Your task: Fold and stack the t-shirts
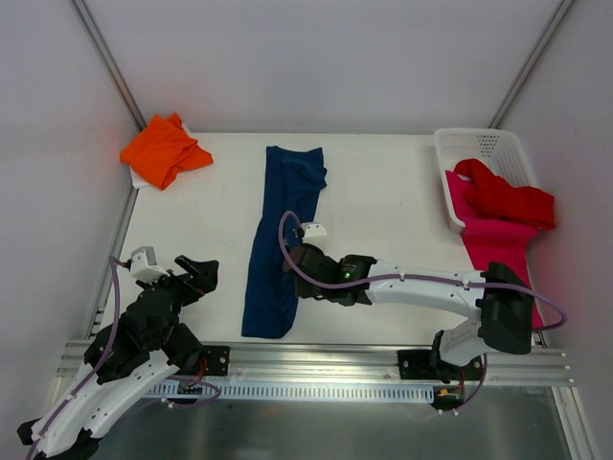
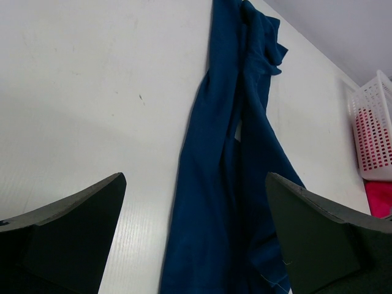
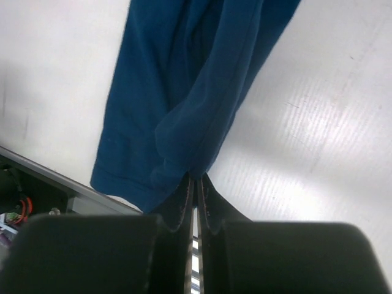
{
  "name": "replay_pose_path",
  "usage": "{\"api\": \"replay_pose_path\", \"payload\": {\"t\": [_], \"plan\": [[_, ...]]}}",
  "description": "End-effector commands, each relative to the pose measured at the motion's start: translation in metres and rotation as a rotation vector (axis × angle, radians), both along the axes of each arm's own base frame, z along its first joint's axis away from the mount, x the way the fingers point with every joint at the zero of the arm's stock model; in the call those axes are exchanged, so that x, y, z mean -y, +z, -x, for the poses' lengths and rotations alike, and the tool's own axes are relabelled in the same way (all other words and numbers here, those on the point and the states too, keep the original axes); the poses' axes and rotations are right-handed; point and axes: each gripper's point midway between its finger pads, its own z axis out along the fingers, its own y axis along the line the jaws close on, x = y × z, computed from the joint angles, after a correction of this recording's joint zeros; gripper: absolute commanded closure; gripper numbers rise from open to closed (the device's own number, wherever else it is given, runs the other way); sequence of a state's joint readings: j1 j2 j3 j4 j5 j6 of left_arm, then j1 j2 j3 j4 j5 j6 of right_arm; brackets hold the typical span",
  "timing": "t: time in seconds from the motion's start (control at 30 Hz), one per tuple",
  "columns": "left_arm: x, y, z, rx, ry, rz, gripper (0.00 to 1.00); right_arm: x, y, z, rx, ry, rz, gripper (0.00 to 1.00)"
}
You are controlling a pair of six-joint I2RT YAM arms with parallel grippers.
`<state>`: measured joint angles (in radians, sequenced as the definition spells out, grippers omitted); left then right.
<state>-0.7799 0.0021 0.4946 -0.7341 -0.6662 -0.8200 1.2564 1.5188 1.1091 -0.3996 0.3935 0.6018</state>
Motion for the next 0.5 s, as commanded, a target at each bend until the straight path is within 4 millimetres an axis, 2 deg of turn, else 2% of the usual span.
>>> {"api": "replay_pose_path", "payload": {"t": [0.0,0.2,0.33,0.47], "plan": [[-0.002,0.005,0.0,0.02,0.008,0.009,0.01,0.021,0.003,0.001,0.016,-0.037,0.039,1.0],[-0.003,0.006,0.0,0.021,0.008,0.006,0.01,0.031,-0.001,0.011,-0.002,-0.05,0.079,1.0],[-0.001,0.005,0.0,0.017,0.002,0.01,0.01,0.045,-0.006,0.028,0.009,-0.077,0.115,1.0],[0.004,0.0,-0.001,-0.017,-0.011,-0.011,0.01,0.064,-0.004,0.03,0.056,-0.154,0.16,1.0]]}}
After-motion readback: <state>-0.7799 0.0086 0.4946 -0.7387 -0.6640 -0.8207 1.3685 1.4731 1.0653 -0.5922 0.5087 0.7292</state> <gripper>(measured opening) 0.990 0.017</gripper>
